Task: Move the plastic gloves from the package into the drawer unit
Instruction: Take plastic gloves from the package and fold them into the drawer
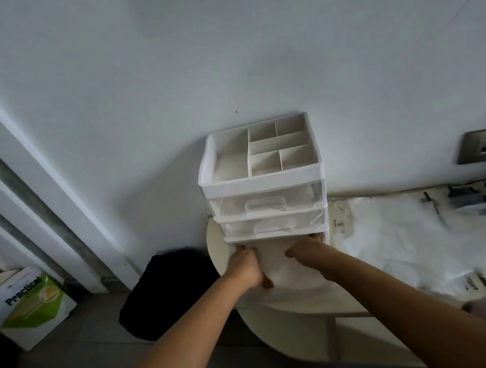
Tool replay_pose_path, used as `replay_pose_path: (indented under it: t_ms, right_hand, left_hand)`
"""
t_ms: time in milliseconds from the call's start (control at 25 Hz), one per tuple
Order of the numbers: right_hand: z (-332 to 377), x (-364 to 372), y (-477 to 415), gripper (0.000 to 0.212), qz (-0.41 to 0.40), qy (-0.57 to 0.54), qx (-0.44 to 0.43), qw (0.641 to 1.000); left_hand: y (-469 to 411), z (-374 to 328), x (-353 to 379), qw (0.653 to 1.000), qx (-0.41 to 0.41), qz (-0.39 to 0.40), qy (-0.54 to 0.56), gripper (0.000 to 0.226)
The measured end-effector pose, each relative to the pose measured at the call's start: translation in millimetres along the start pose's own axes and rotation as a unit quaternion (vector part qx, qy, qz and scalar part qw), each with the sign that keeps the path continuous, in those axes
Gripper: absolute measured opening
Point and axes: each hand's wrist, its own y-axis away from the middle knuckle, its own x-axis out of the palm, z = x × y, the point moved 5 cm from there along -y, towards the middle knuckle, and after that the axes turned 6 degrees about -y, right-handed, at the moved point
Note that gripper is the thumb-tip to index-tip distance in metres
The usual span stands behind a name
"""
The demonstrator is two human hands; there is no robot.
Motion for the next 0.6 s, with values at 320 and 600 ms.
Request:
replay_pose_path:
  t_ms: [320,600]
  right_hand:
    - [6,-88,46,0.027,0.077,-0.051,-0.037,0.995]
    - [-113,-229,41,0.034,-0.197,0.295,0.079,0.932]
  left_hand:
    - [5,-3,-3,0.999,0.023,0.006,-0.044,0.065]
    - [33,-43,-54,0.975,0.056,-0.216,-0.021,0.049]
